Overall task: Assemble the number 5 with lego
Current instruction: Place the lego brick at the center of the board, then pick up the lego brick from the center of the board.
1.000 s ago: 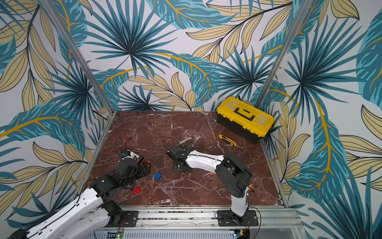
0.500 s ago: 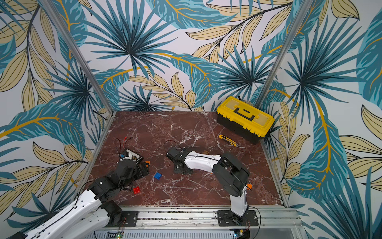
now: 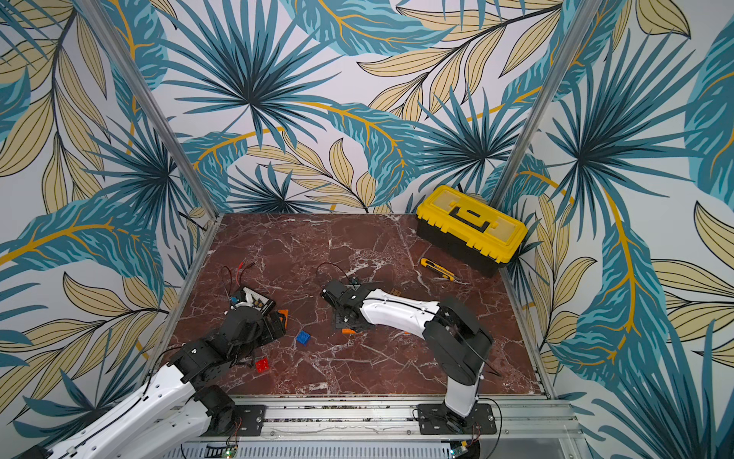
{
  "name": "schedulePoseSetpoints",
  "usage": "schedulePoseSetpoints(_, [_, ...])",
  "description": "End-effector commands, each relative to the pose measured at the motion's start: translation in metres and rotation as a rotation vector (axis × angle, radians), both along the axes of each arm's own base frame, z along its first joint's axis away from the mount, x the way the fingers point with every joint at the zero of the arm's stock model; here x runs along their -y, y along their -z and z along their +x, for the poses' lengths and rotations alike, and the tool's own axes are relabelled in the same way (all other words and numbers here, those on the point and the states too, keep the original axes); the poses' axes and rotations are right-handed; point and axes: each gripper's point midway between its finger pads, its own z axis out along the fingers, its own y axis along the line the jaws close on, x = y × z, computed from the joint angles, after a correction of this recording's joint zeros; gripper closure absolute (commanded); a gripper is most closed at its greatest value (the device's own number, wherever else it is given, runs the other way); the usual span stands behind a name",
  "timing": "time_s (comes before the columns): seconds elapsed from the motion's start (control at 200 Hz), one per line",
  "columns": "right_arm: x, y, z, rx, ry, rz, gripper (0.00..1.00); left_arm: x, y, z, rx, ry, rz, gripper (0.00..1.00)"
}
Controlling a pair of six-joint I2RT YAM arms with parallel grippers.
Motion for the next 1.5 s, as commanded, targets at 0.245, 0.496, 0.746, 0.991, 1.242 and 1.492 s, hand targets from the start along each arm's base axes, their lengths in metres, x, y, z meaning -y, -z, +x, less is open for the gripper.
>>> schedulePoseSetpoints(0.245, [-0.100, -0.011, -0.021, -0.026, -0.393, 0.223, 0.33, -0.058, -0.003, -0.028, -0.040, -0.284, 0.066, 0.00])
schedulePoseSetpoints(0.496, [-0.116, 0.006, -0.030, -0.024, -0.557, 0.043, 0.38, -0.073, -0.009, -0.037, -0.003, -0.349, 0.047, 0.00])
schedulePoseSetpoints(0.746, [-0.127, 0.022, -0.037, -0.040, -0.668, -0.077, 0.41, -0.076, -0.013, -0.040, 0.014, -0.346, 0.044, 0.00])
schedulePoseSetpoints(0.991, [-0.131, 0.031, -0.037, -0.044, -0.708, -0.143, 0.43, -0.078, -0.013, -0.043, 0.014, -0.347, 0.046, 0.00])
schedulePoseSetpoints(1.242, [-0.136, 0.035, -0.035, -0.044, -0.720, -0.154, 0.46, -0.079, -0.012, -0.045, 0.010, -0.349, 0.048, 0.00])
schedulePoseSetpoints(1.492, [-0.140, 0.039, -0.039, -0.061, -0.732, -0.138, 0.48, -0.081, -0.012, -0.046, 0.006, -0.356, 0.052, 0.00])
